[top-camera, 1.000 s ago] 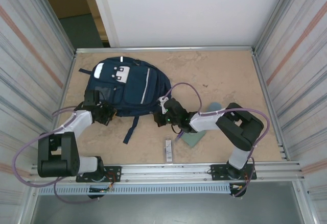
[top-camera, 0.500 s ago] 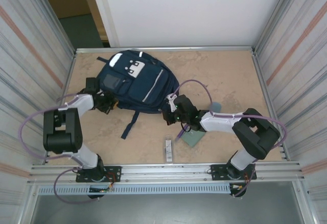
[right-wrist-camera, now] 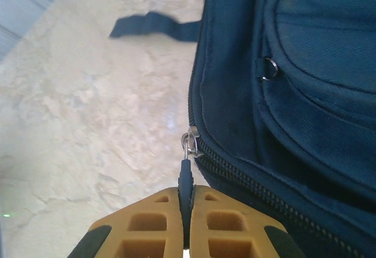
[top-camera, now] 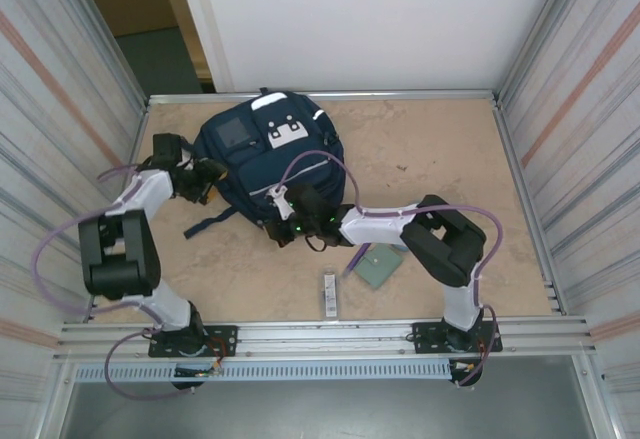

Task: Pack the student bag

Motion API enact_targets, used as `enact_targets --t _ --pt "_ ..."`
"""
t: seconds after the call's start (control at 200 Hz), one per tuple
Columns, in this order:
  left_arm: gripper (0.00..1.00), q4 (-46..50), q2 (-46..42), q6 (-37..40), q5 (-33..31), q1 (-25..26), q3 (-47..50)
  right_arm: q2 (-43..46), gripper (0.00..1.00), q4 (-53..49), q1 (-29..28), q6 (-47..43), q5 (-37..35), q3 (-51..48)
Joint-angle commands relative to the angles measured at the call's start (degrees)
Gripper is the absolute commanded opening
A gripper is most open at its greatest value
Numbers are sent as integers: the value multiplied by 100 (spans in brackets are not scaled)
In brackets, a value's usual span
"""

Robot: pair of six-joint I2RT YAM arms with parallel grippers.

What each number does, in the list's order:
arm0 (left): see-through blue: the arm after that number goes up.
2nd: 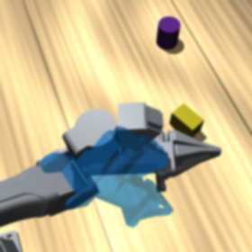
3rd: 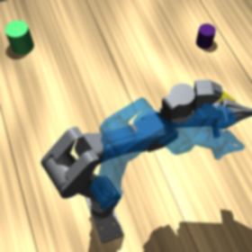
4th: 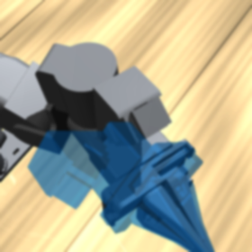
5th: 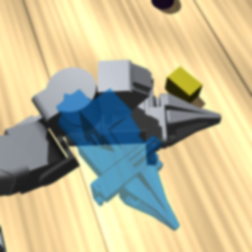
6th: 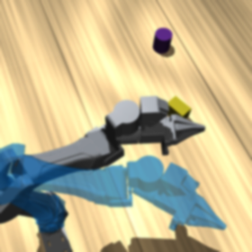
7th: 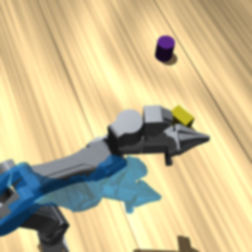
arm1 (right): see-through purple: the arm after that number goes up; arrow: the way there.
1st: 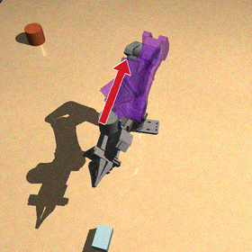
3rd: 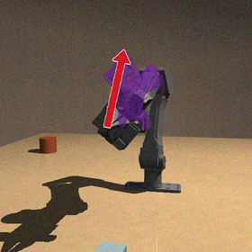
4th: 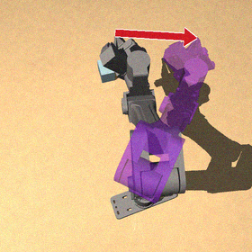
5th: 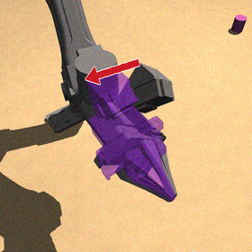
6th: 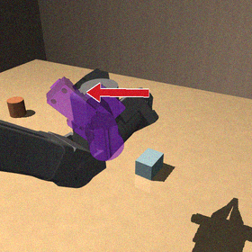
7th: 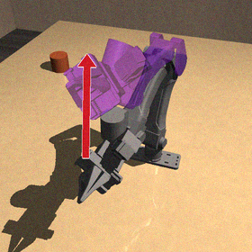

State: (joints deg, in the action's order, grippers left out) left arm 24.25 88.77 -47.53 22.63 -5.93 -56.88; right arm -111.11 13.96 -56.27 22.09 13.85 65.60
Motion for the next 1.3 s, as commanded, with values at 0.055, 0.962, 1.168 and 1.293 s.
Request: enact_targets --t 0.055,0.962,1.168,1.293 --pt "57 912 -829 193 -165 21 759 -388 0 288 -120 321 658 314" --pt "0 15 -508 369 -1106 185 1035 873 0 -271 567 107 -113 -1306" --pt "0 -157 56 595 -1032 110 581 1546 0 -890 930 -387 -597 -1724" --pt "0 -201 763 600 -461 110 -97 1654 0 -1010 861 -451 -629 -1716"
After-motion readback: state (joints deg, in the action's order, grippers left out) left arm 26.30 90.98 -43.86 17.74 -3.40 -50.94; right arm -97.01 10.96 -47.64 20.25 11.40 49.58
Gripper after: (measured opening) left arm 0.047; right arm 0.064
